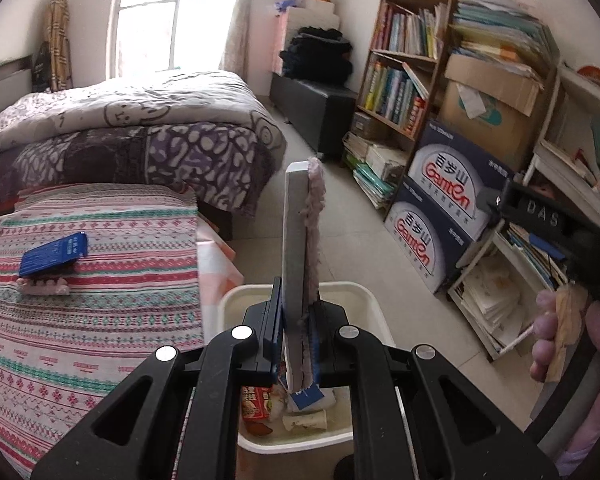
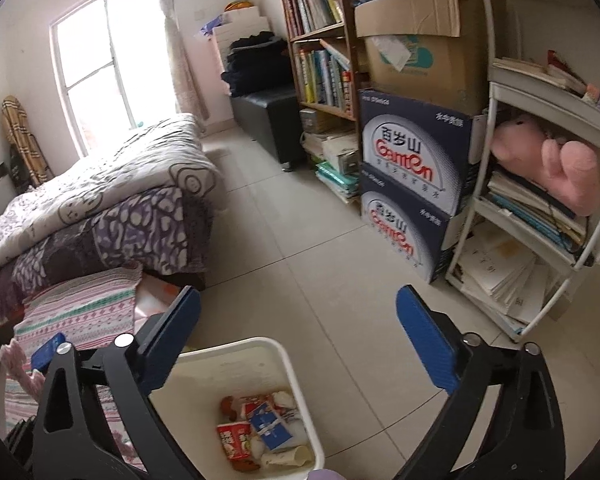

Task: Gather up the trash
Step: 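Release the white foam strip into the white bin with the left tool, then move the left tool to the blanket and grasp the blue cardboard box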

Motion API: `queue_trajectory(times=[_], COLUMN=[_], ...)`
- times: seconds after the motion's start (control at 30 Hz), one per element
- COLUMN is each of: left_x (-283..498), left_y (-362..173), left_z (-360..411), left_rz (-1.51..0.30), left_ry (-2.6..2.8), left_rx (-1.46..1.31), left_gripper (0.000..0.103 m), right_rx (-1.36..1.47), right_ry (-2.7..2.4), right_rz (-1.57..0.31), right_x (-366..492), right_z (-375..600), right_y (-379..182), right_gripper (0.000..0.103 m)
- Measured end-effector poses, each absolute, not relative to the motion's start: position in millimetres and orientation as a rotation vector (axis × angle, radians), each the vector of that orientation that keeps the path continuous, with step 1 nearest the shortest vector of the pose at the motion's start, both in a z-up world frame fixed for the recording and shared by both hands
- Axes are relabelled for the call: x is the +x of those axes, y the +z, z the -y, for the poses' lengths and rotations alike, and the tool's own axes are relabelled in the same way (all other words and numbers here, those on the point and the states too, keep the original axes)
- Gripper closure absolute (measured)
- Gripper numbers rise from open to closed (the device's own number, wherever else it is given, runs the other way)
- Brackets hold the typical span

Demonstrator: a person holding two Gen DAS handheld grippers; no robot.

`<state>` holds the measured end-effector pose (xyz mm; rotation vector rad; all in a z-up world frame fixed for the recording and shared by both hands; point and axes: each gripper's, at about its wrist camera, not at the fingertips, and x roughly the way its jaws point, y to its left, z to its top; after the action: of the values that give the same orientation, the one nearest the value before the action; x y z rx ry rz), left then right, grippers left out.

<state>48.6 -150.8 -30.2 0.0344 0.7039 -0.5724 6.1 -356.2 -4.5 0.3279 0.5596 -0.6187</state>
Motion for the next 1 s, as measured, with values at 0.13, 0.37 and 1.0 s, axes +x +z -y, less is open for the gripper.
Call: queue_trajectory(times=[0.13,0.37,1.0], left_x=[46,51,151], left_y=[-36,-38,-95], left_z=[159,155,42], left_rz=[-0.722,-0.736,-0.932], left_ry=[-0.593,-0.581,-0.157], left_rx=[0.046,0.025,0.074], left_gripper=[0.037,0.034,0.020], right_rx=[0.348,0.384,0.434], right_ry=[-0.655,-0.676,-0.354], right_rz=[-0.552,-0.552,-0.736], right_x=[3,2,78], right_z=[364,366,265], right_y=[-4,-5,-37], right_gripper=[0.007,0.007,0.007])
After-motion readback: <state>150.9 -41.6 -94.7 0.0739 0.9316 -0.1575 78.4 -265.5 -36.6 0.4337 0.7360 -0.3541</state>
